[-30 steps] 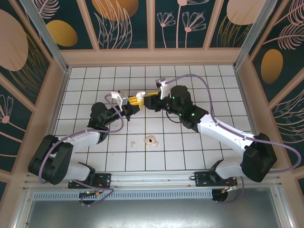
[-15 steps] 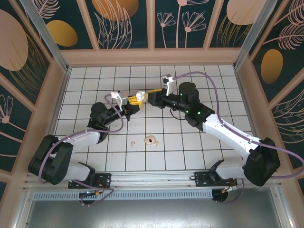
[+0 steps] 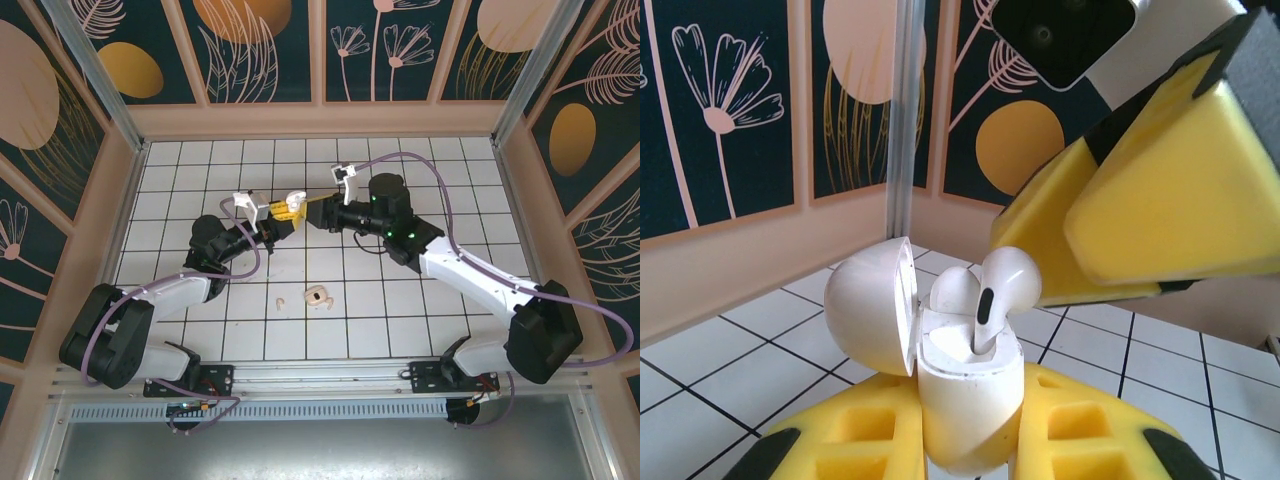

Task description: Insert wireless bluetooth earbuds into charging case

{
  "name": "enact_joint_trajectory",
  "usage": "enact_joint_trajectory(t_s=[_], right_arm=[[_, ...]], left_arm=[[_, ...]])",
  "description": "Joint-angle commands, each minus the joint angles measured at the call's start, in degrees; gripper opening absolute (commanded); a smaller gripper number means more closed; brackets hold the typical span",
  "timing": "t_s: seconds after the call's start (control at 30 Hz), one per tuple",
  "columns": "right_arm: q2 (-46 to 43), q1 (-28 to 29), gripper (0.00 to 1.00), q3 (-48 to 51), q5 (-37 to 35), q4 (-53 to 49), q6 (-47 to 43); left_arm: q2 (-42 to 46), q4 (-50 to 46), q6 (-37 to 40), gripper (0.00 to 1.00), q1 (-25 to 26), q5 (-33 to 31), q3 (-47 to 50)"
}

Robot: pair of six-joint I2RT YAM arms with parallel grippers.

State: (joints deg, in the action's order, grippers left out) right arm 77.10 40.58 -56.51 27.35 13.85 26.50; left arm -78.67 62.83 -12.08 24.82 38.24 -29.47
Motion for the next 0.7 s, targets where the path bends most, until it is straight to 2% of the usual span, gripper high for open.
enact_joint_trajectory(t_s=[0.0, 0.67], right_arm=[[0.4, -0.2, 0.32, -1.8, 2.6, 3.7, 1.1], [0.7, -0.2, 0.25, -1.3, 4.0, 3.1, 0.7]], left_arm=[[1.1, 1.9, 0.9, 0.15, 0.2, -0.1, -1.6], [0.8, 1.6, 1.0, 0.15, 0.2, 0.0, -1.7]])
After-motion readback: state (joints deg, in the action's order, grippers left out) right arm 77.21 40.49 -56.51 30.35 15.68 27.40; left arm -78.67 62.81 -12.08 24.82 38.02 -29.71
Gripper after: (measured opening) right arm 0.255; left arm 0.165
